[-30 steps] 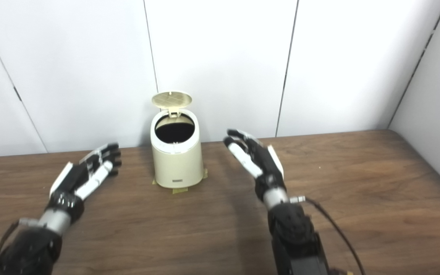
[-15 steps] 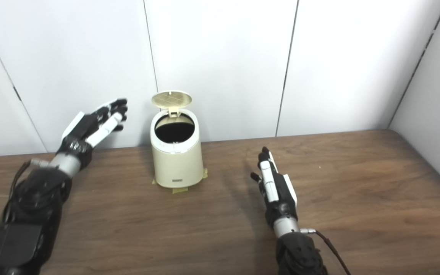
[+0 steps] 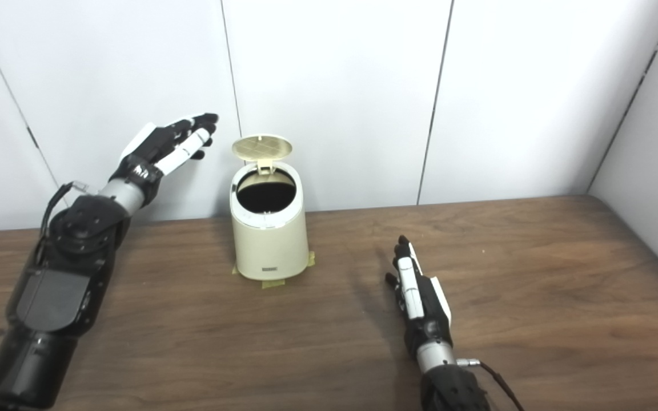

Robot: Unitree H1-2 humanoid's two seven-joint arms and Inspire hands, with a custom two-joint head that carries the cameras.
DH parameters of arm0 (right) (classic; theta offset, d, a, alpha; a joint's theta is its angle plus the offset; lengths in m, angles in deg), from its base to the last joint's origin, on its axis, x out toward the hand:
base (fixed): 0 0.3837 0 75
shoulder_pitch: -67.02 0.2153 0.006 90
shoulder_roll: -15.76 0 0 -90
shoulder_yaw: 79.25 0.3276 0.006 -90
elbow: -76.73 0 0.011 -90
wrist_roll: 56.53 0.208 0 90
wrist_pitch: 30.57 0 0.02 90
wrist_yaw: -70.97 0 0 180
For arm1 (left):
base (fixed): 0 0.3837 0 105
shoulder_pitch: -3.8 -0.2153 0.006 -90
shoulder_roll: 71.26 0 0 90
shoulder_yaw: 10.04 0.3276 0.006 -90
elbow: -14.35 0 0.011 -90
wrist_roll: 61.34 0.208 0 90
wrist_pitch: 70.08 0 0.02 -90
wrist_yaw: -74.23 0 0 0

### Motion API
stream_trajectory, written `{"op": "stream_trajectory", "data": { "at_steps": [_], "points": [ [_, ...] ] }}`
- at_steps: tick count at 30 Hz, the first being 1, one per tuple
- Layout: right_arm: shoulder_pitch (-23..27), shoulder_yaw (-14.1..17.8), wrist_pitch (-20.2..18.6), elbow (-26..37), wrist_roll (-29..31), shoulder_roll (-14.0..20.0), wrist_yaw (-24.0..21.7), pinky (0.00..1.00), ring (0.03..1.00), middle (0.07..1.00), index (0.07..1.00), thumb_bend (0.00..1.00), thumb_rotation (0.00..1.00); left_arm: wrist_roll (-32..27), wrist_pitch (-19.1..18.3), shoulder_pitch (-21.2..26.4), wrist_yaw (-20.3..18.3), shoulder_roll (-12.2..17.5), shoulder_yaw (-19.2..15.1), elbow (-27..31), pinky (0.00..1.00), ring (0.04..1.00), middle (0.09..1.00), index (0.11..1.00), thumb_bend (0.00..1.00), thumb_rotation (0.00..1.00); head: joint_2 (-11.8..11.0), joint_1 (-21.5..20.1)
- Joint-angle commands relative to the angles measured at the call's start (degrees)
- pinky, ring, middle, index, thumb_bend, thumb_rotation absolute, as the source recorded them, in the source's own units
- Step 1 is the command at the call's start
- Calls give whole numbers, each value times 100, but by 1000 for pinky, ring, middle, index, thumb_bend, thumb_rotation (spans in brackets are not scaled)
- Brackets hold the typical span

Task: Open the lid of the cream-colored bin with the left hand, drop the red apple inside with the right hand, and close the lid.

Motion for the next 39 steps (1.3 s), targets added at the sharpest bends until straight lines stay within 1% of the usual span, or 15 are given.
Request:
{"op": "stream_trajectory", "data": {
  "at_steps": [1,3,6,7,9,10,11,12,15,18,20,25,30,34,39],
  "points": [
    [163,-28,244,105,-20,42,-37,921,988,989,1000,490,999,95,276,475,-16,78,36,73,835,862,868,884,355,755,8,-4],
    [155,-40,212,122,-29,33,-23,914,982,983,1000,497,1000,180,318,530,-84,128,128,69,831,859,856,883,358,810,7,0],
    [146,-48,152,136,-11,8,-8,914,973,975,1000,506,990,497,488,578,-134,256,386,87,814,854,830,872,374,837,11,3],
    [143,-63,125,146,-23,6,-8,909,965,970,1000,506,991,621,527,584,-117,279,465,99,820,846,803,848,369,840,21,-6],
    [136,-102,76,165,-50,13,-20,900,950,960,1000,501,999,836,518,596,-115,311,605,157,838,832,766,814,355,834,25,-10],
    [133,-123,59,173,-62,17,-28,897,943,954,1000,501,1000,924,492,599,-133,324,656,196,882,835,755,808,345,863,28,-15],
    [127,-150,39,186,-86,26,-35,895,939,951,1000,501,1000,1044,548,608,-144,352,735,214,905,837,750,804,340,880,29,-15],
    [119,-175,29,200,-98,33,-49,889,933,947,1000,508,1000,1157,605,619,-142,369,800,225,907,828,739,794,332,923,32,-19],
    [97,-223,9,222,-92,40,-86,880,932,947,1000,528,998,1362,693,642,-151,361,901,254,880,811,734,777,337,955,35,-22],
    [102,-209,-19,195,-50,-1,-60,858,925,939,999,533,971,1519,763,633,-251,397,1003,339,822,796,745,777,382,995,30,-33],
    [106,-218,-11,161,-83,-12,-34,835,916,932,995,528,976,1580,756,612,-351,421,1049,420,817,801,758,785,406,1000,9,-54],
    [114,-318,-21,102,-267,51,-40,791,902,926,992,536,999,1742,888,544,-408,412,1087,485,804,795,751,778,395,1000,-18,-103],
    [126,-318,-60,40,-307,42,-17,788,906,923,987,528,1000,1923,860,510,-431,387,1150,492,811,800,740,768,423,1000,-13,-119],
    [135,-306,-3,-8,-334,47,-10,789,907,923,988,539,1000,2065,871,493,-429,392,1198,507,799,788,727,760,432,1000,-10,-135],
    [157,-288,-46,-24,-354,61,-11,778,901,913,986,533,1000,2223,741,444,-547,405,1237,669,758,770,730,766,444,1000,5,-138]
  ]
}}
